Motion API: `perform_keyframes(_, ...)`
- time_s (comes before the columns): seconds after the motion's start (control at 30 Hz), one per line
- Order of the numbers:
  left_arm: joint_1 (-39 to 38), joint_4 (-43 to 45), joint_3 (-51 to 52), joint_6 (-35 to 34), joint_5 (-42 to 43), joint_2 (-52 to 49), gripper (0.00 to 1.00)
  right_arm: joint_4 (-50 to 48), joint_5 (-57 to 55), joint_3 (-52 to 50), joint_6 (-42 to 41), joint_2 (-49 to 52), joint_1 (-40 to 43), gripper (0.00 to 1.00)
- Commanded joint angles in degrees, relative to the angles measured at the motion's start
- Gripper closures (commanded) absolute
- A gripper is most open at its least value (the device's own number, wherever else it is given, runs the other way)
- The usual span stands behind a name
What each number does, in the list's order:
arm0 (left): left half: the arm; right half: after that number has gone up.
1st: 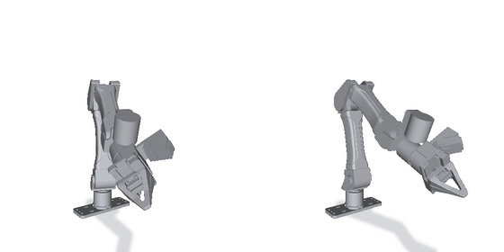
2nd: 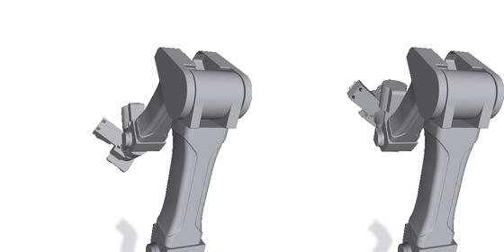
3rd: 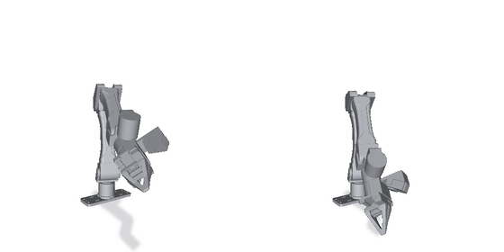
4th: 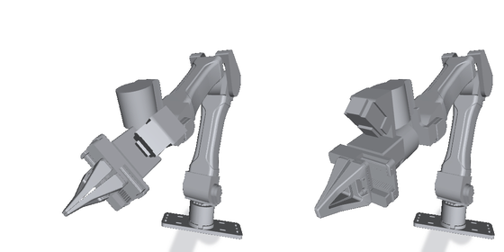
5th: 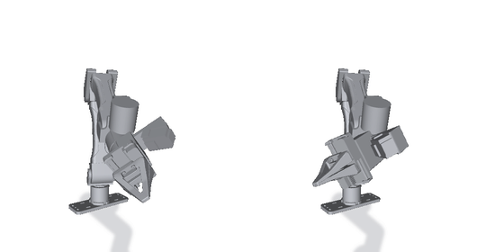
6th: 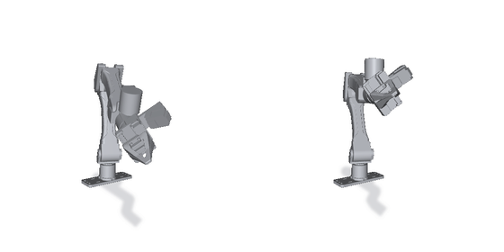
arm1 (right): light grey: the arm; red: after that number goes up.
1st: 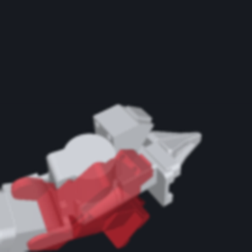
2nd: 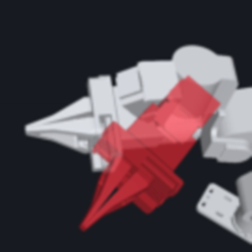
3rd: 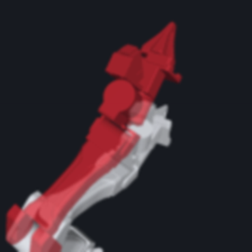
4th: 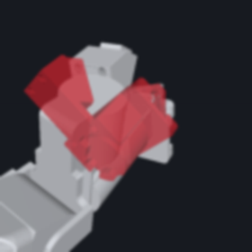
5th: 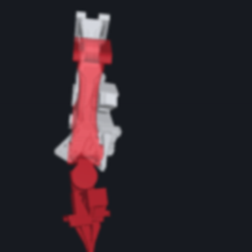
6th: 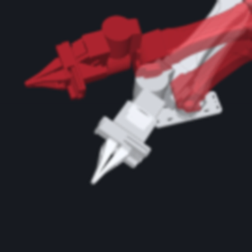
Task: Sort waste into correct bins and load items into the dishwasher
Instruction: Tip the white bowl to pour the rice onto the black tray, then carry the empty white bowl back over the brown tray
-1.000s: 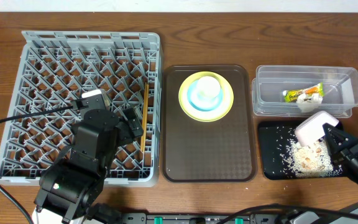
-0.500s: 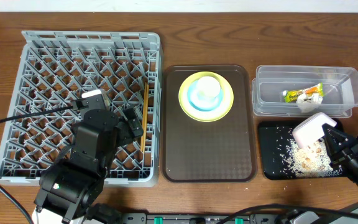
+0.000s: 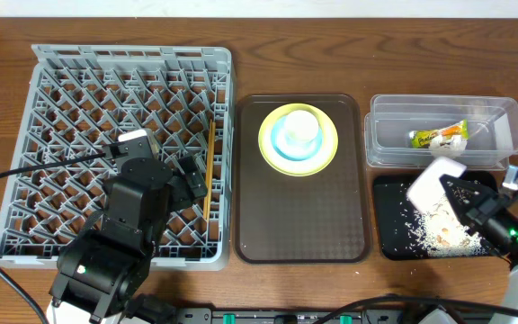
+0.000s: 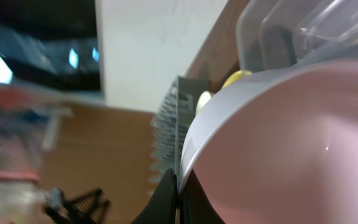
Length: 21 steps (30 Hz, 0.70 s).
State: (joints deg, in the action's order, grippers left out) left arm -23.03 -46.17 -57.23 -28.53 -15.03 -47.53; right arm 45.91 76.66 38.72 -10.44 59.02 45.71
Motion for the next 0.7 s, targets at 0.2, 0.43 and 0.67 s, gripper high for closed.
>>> perform_keyframes(0.2, 0.24, -0.09, -0.37, -0.09, -0.7, -0.07, 0.0, -6.29, -24.22, 5.64, -17.73, -16.85, -21.9, 0.99)
perform_keyframes(0.43, 0.24, -0.09, -0.37, -0.07, -0.7, -0.07, 0.0, -7.58, -46.21, 5.64, -20.9, -18.01, -43.58, 0.99)
perform_keyframes(0.67, 0.24, -0.09, -0.37, -0.07, -0.7, -0.07, 0.0, -9.35, -57.83, 5.62, -21.22, -8.57, -62.82, 0.99)
